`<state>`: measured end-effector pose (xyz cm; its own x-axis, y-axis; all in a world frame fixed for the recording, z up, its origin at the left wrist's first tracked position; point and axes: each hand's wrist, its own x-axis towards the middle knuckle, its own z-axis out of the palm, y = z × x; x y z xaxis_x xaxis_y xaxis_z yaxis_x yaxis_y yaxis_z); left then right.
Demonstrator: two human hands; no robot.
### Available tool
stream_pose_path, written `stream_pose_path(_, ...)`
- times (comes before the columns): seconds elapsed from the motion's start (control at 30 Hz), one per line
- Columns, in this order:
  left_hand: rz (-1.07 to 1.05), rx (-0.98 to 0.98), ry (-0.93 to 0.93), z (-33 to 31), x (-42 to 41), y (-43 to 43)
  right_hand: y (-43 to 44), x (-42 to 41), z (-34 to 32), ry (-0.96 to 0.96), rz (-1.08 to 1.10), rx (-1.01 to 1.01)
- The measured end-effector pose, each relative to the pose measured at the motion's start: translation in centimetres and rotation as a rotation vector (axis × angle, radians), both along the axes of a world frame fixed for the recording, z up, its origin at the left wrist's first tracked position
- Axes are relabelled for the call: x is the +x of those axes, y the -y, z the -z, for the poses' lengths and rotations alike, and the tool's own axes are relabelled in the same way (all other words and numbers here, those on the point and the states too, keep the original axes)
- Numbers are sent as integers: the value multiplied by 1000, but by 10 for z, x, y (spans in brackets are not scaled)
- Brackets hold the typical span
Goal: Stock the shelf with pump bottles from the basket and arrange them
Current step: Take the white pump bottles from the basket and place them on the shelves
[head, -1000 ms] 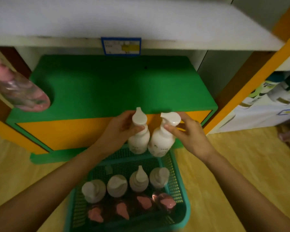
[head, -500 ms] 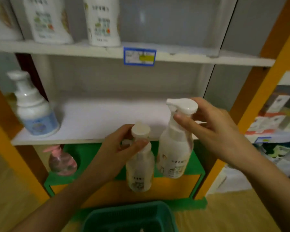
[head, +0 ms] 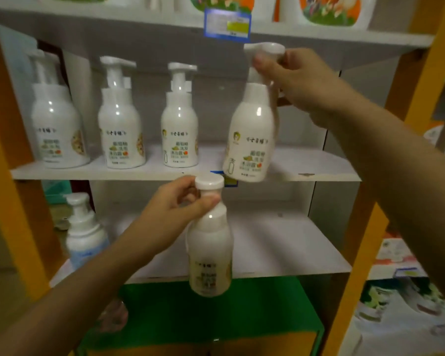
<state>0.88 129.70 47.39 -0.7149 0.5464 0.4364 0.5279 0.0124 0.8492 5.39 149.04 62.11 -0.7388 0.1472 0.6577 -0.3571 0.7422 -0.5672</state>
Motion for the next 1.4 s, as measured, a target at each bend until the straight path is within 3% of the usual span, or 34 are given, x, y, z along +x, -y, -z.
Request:
stream_pose_path(0.27,31,61,31,-19,1,5,-5,-63,1,-11,84,-131)
stream_pose_path(0.87,24,11,41,-21,1,-13,2,-85,16,182,103,-100)
stream_pose_path(1.03,76,29,19,-27,5,-21,-9,2,85,-202,175,-17)
stream_pose_path(1.23,126,31,-31,-30,18,-42,-4,70,199,292,-99,-280)
stream_pose_path(1.4,136,12,-42,-32,26,-65,-9,69,211,236,-214,-404)
